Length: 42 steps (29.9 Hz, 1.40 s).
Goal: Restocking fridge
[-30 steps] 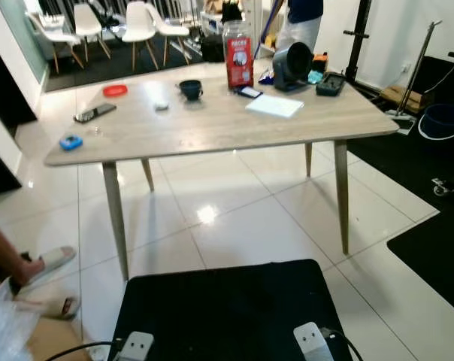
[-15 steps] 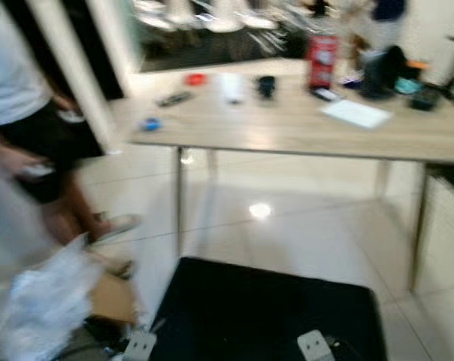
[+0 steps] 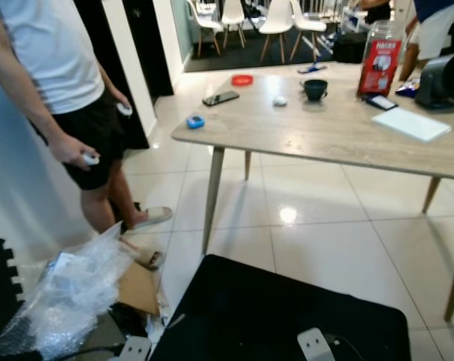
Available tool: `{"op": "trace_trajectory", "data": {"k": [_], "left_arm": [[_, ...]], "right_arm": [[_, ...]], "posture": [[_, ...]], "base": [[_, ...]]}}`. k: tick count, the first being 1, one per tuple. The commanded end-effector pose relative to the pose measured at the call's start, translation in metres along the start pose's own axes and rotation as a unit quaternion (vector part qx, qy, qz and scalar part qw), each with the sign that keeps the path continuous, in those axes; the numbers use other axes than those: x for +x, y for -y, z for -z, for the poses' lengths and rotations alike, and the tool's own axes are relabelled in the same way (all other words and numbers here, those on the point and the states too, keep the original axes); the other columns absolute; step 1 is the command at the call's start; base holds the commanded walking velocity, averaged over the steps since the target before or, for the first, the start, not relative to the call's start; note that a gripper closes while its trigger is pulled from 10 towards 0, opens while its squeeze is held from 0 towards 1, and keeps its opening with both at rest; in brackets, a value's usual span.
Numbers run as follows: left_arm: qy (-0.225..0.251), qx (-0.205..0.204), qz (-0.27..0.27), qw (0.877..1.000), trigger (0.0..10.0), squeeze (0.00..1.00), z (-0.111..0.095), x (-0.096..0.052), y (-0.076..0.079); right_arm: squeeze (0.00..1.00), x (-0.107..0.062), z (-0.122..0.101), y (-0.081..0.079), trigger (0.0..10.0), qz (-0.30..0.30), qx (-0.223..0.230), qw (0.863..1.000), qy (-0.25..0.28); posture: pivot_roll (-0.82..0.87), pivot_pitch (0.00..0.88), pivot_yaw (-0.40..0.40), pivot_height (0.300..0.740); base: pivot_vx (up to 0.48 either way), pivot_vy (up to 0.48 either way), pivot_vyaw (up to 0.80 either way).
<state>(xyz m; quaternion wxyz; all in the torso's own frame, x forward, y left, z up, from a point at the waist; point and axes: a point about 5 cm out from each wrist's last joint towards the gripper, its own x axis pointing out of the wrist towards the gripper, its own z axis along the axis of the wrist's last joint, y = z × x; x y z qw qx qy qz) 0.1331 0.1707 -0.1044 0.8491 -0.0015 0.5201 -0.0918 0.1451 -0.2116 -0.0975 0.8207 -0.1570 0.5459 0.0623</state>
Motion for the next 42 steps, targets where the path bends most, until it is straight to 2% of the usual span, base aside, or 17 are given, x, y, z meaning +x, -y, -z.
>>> {"op": "trace_trajectory", "data": {"k": [1,9,21,42], "left_arm": [[-0.002,-0.001,-0.002,1.000,10.0,0.00,0.0008,0.0001,0.0005],[-0.001,0.003,0.005,1.000,10.0,0.00,-0.0004,0.0002,0.0007],[0.000,0.008,0.010,1.000,10.0,0.00,-0.0007,0.0001,0.0012],[0.001,0.016,0.014,1.000,10.0,0.00,-0.0025,0.0003,0.0009]], "right_arm": [[0.00,0.0002,-0.0013,-0.0003,10.0,0.001,0.003,1.000,0.001],[0.00,0.0002,-0.0009,-0.0007,10.0,0.001,0.001,1.000,0.000],[0.00,0.0001,0.0002,-0.0011,10.0,0.000,-0.001,1.000,-0.002],[0.00,0.0004,-0.0018,-0.0020,10.0,-0.002,-0.002,1.000,0.000]], "posture": [[0.00,0.000,0.056,0.740],[0.00,0.000,0.055,0.740],[0.00,0.000,0.054,0.740],[0.00,0.000,0.056,0.740]], "base": [[0.000,0.000,0.00],[0.000,0.000,0.00],[0.288,0.000,0.00],[0.461,0.000,0.00]]}}
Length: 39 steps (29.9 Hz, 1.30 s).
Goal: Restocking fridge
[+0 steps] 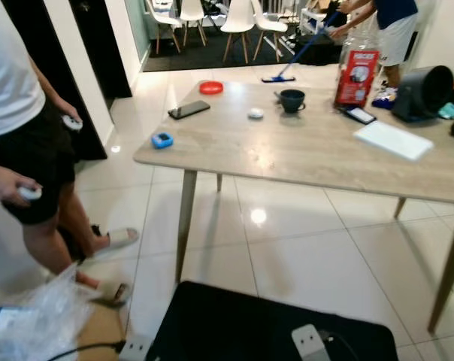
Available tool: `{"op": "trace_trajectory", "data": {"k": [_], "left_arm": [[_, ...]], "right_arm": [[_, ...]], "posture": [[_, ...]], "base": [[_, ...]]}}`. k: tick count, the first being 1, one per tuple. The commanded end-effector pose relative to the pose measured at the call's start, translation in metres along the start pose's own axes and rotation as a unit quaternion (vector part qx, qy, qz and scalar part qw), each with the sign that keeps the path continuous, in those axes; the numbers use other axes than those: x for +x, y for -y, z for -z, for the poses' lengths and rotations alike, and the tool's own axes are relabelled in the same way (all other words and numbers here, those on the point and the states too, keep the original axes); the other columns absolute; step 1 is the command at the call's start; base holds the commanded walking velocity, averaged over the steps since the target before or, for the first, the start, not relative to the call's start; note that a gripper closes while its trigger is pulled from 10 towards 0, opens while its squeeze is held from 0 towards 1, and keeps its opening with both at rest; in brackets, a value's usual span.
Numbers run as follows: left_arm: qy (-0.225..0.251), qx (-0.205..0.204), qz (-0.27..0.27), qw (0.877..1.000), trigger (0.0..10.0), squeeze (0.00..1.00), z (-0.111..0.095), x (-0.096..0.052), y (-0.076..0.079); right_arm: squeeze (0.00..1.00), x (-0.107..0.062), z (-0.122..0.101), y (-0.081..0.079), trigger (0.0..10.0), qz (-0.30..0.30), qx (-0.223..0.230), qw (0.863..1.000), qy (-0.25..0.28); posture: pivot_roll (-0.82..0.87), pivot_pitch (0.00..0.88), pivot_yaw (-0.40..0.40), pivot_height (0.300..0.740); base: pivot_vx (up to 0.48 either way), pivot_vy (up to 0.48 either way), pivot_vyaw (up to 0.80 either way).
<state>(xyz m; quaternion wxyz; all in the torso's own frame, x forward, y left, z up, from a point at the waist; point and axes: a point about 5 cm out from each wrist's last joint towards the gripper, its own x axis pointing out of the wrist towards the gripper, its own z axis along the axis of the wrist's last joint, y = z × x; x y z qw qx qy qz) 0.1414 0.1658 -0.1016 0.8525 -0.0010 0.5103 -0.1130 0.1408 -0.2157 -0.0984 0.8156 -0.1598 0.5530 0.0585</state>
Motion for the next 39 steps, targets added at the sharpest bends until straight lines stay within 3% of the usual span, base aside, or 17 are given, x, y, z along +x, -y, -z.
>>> {"op": "trace_trajectory", "data": {"k": [1,19,21,29,39], "left_arm": [[-0.009,0.004,-0.003,1.000,10.0,0.00,0.006,-0.002,-0.003],[-0.008,0.001,-0.003,1.000,10.0,0.00,0.006,-0.002,-0.002],[-0.005,-0.015,-0.014,1.000,10.0,0.00,0.007,-0.002,-0.003],[-0.006,-0.013,-0.015,1.000,10.0,0.00,0.006,-0.002,-0.004],[-0.005,-0.012,-0.008,1.000,10.0,0.00,0.007,-0.002,-0.003]], "right_arm": [[0.00,0.001,-0.008,-0.005,10.0,-0.005,-0.002,1.000,0.010],[0.00,0.001,-0.002,0.000,10.0,0.016,0.009,1.000,-0.014],[0.00,0.000,-0.001,0.002,10.0,0.026,0.002,0.999,-0.018],[0.00,0.000,0.003,0.008,10.0,0.044,0.009,0.999,-0.027],[0.00,-0.004,0.024,0.023,10.0,0.081,0.056,0.993,-0.065]], "posture": [[0.00,0.000,0.056,0.740],[0.00,0.000,0.054,0.740],[0.00,0.000,0.054,0.740],[0.00,0.000,0.054,0.740],[0.00,0.000,0.060,0.740]], "base": [[0.480,0.000,0.00],[0.478,0.000,-0.18],[0.266,0.000,0.00],[0.000,0.000,-0.09],[0.000,0.000,0.00]]}}
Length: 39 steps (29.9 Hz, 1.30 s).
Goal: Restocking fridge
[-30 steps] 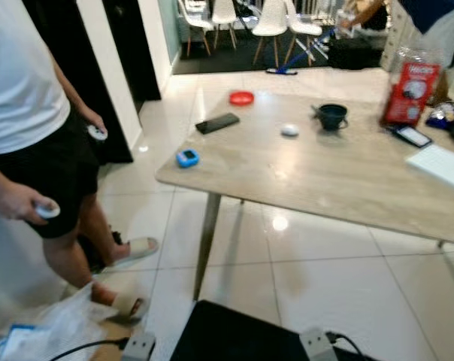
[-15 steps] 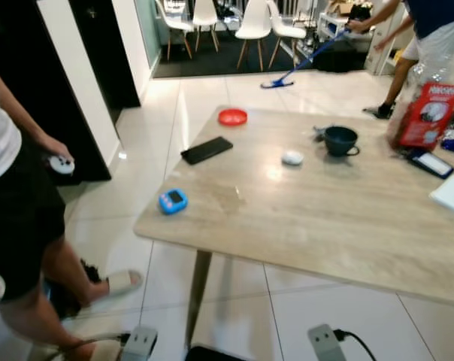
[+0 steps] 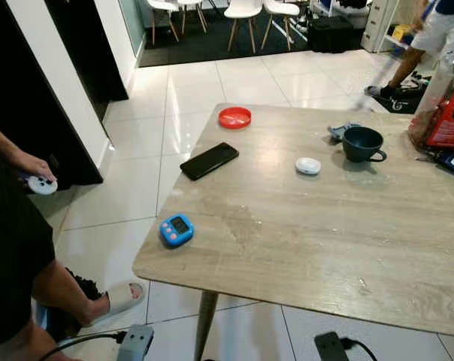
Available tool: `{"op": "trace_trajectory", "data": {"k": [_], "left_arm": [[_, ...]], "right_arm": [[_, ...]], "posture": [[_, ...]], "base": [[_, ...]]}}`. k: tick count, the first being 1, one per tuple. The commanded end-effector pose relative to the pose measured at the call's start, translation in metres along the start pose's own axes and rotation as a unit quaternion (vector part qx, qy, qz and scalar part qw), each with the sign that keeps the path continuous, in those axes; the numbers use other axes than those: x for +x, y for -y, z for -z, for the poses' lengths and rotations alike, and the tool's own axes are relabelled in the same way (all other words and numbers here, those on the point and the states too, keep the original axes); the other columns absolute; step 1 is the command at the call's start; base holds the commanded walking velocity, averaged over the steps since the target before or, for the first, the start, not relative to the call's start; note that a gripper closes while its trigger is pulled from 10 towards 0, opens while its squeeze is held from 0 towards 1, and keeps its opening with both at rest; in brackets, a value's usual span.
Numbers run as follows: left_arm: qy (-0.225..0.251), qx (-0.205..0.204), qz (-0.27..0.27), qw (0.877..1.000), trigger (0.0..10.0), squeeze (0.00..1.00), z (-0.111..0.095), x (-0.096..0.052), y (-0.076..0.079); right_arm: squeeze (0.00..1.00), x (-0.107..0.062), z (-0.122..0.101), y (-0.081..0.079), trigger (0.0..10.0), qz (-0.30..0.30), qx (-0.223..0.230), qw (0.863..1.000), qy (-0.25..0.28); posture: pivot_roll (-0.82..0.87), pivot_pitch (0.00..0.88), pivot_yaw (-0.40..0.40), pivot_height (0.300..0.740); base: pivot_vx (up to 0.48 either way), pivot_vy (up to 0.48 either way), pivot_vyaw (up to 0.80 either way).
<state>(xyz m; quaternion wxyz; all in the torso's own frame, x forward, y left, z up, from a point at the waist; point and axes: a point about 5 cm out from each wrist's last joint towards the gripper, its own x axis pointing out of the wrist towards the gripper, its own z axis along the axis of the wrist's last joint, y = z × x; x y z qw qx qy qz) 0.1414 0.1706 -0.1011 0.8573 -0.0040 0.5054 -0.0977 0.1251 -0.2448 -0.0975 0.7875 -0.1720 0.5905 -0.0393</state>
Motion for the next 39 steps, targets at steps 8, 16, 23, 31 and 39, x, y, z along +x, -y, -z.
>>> {"op": "trace_trajectory", "data": {"k": [8,16,23,31,39], "left_arm": [[-0.016,-0.001,0.006,1.000,10.0,0.00,0.009,-0.001,0.002],[-0.018,0.000,0.012,1.000,10.0,0.00,0.011,-0.002,0.003],[-0.020,0.006,0.019,1.000,10.0,0.00,0.011,-0.002,0.003],[-0.020,0.016,0.023,0.999,10.0,0.00,0.009,-0.002,0.001],[-0.015,0.017,0.023,0.999,10.0,0.00,0.006,-0.002,-0.003]], "right_arm": [[0.00,-0.002,0.025,0.031,10.0,0.065,0.122,0.989,-0.043],[0.00,-0.021,0.087,0.096,10.0,0.229,0.238,0.934,-0.135],[0.00,-0.051,0.110,0.167,10.0,0.384,0.366,0.841,-0.108],[0.00,-0.082,0.068,0.238,10.0,0.479,0.447,0.754,0.051],[0.00,-0.150,-0.023,0.313,10.0,0.570,0.415,0.664,0.250]], "posture": [[-0.01,0.000,0.064,0.740],[-0.03,0.000,0.075,0.740],[-0.05,0.000,0.091,0.740],[-0.06,0.000,0.102,0.740],[-0.04,0.000,0.101,0.740]], "base": [[0.000,0.000,0.00],[0.000,0.000,0.00],[0.000,0.000,0.00],[0.000,0.000,0.00],[0.000,0.000,0.00]]}}
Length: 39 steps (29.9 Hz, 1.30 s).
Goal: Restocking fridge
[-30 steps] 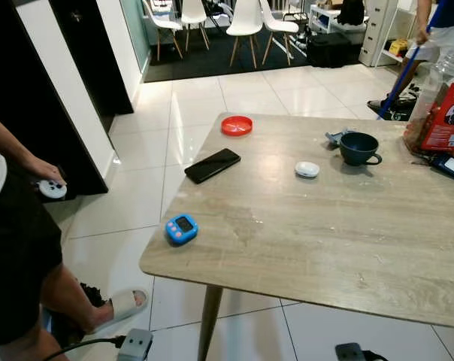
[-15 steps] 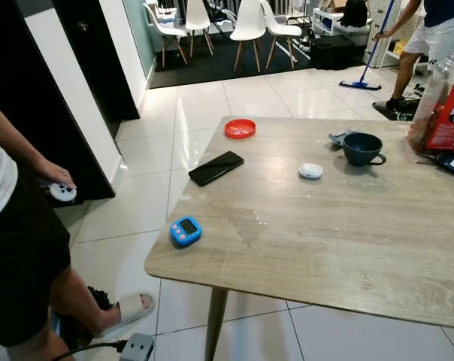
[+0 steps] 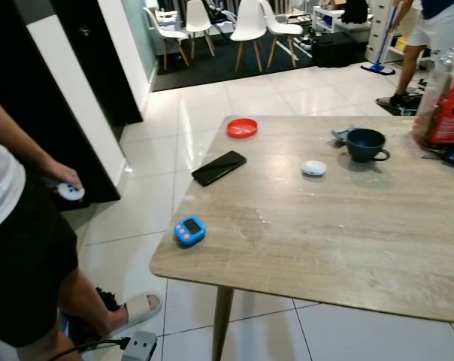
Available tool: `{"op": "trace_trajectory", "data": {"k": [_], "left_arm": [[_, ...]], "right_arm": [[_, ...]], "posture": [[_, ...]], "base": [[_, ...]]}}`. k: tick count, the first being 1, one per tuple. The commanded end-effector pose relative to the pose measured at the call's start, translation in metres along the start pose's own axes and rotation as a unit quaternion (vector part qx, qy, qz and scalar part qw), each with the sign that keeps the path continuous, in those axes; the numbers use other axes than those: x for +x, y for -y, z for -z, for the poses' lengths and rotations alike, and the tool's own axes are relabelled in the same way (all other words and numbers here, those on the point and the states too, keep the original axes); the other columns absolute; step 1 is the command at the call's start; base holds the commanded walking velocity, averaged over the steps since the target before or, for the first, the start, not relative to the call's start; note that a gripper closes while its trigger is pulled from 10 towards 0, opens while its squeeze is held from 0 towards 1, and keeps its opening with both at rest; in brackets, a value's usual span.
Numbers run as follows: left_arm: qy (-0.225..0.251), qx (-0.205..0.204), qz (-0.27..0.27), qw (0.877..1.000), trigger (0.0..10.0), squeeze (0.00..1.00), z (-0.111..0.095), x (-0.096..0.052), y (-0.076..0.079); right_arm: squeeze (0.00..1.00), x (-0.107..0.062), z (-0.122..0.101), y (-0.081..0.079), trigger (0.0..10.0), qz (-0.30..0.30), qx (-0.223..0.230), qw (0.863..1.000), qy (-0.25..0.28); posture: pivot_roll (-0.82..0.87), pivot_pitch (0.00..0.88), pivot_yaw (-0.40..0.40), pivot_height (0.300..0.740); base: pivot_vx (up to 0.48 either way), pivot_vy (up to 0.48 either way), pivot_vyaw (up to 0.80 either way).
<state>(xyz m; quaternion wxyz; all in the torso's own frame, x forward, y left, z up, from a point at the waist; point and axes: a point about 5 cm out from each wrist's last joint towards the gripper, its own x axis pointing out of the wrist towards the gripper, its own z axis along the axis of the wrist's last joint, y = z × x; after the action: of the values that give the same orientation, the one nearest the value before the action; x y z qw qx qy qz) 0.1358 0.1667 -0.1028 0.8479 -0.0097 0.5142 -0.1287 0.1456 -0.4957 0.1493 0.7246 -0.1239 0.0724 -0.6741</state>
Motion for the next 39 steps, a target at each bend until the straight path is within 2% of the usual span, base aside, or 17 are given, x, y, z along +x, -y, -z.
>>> {"op": "trace_trajectory", "data": {"k": [1,4,7,8,10,11,12,13,14,17,18,21,22,24,27,29,39], "left_arm": [[-0.003,0.005,-0.009,1.000,10.0,0.00,0.000,-0.002,-0.008],[-0.001,0.000,-0.010,1.000,10.0,0.00,0.001,-0.003,-0.008],[-0.002,-0.007,-0.008,1.000,10.0,0.00,0.003,-0.003,-0.008],[-0.002,-0.007,-0.008,1.000,10.0,0.00,0.003,-0.003,-0.008],[-0.003,-0.009,-0.007,1.000,10.0,0.00,0.005,-0.003,-0.007],[-0.003,-0.009,-0.007,1.000,10.0,0.00,0.005,-0.003,-0.007],[-0.003,-0.010,-0.006,1.000,10.0,0.00,0.006,-0.003,-0.007],[-0.004,-0.009,-0.006,1.000,10.0,0.00,0.006,-0.003,-0.007],[-0.004,-0.009,-0.006,1.000,10.0,0.00,0.006,-0.003,-0.007],[-0.002,-0.011,-0.007,1.000,10.0,0.00,0.006,-0.003,-0.007],[-0.002,-0.011,-0.007,1.000,10.0,0.00,0.006,-0.003,-0.007],[0.001,-0.015,-0.007,1.000,10.0,0.00,0.005,-0.004,-0.008],[0.001,-0.015,-0.007,1.000,10.0,0.00,0.005,-0.004,-0.008],[0.002,-0.020,-0.007,1.000,10.0,0.00,0.005,-0.004,-0.008],[0.002,-0.021,-0.008,1.000,10.0,0.00,0.005,-0.004,-0.008],[0.001,-0.024,-0.008,1.000,10.0,0.00,0.006,-0.004,-0.008],[0.005,-0.032,-0.015,0.999,10.0,0.00,0.006,-0.004,-0.009]], "right_arm": [[0.00,0.001,-0.012,-0.004,10.0,0.014,-0.007,1.000,0.027],[0.00,0.003,-0.036,-0.008,10.0,0.021,0.021,0.997,0.068],[0.00,-0.012,-0.073,-0.049,10.0,-0.143,0.150,0.971,0.123],[0.00,-0.012,-0.073,-0.049,10.0,-0.143,0.150,0.971,0.123],[0.00,-0.037,-0.087,-0.087,10.0,-0.311,0.223,0.915,0.131],[0.00,-0.037,-0.087,-0.087,10.0,-0.311,0.223,0.915,0.131],[0.00,-0.065,-0.092,-0.117,10.0,-0.441,0.251,0.852,0.131],[0.00,-0.079,-0.091,-0.129,10.0,-0.488,0.245,0.827,0.133],[0.00,-0.079,-0.091,-0.129,10.0,-0.488,0.245,0.827,0.133],[0.00,-0.134,-0.083,-0.162,10.0,-0.612,0.219,0.748,0.133],[0.00,-0.134,-0.083,-0.162,10.0,-0.612,0.219,0.748,0.133],[0.00,-0.190,-0.073,-0.188,10.0,-0.701,0.176,0.679,0.129],[0.00,-0.190,-0.073,-0.188,10.0,-0.701,0.176,0.679,0.129],[0.00,-0.218,-0.071,-0.198,10.0,-0.734,0.165,0.646,0.129],[0.00,-0.229,-0.070,-0.202,10.0,-0.749,0.167,0.628,0.128],[0.00,-0.244,-0.069,-0.207,10.0,-0.772,0.168,0.600,0.126],[0.00,-0.273,-0.068,-0.209,10.0,-0.797,0.159,0.566,0.137]], "posture": [[-0.04,0.000,0.101,0.740],[-0.03,0.000,0.092,0.740],[-0.02,0.000,0.090,0.740],[-0.02,0.000,0.090,0.740],[-0.03,0.000,0.091,0.740],[-0.03,0.000,0.091,0.740],[-0.03,0.000,0.089,0.740],[-0.03,0.000,0.089,0.740],[-0.03,0.000,0.089,0.740],[-0.02,0.000,0.083,0.740],[-0.02,0.000,0.083,0.740],[-0.02,0.000,0.083,0.740],[-0.02,0.000,0.083,0.740],[0.00,0.000,0.075,0.740],[0.00,0.000,0.075,0.740],[0.00,0.000,0.074,0.740],[0.00,0.000,0.077,0.740]], "base": [[0.000,0.000,0.00],[0.000,0.000,0.00],[0.000,0.000,0.00],[0.000,0.000,0.00],[0.000,0.000,0.00],[0.000,0.000,0.00],[0.000,0.000,0.00],[0.000,0.000,0.00],[0.000,0.000,0.00],[0.000,0.000,0.00],[0.000,0.000,0.00],[0.000,0.000,0.00],[0.000,0.000,0.00],[0.000,-0.467,0.00],[0.000,-0.463,0.00],[0.000,-0.461,0.00],[0.000,-0.323,0.16]]}}
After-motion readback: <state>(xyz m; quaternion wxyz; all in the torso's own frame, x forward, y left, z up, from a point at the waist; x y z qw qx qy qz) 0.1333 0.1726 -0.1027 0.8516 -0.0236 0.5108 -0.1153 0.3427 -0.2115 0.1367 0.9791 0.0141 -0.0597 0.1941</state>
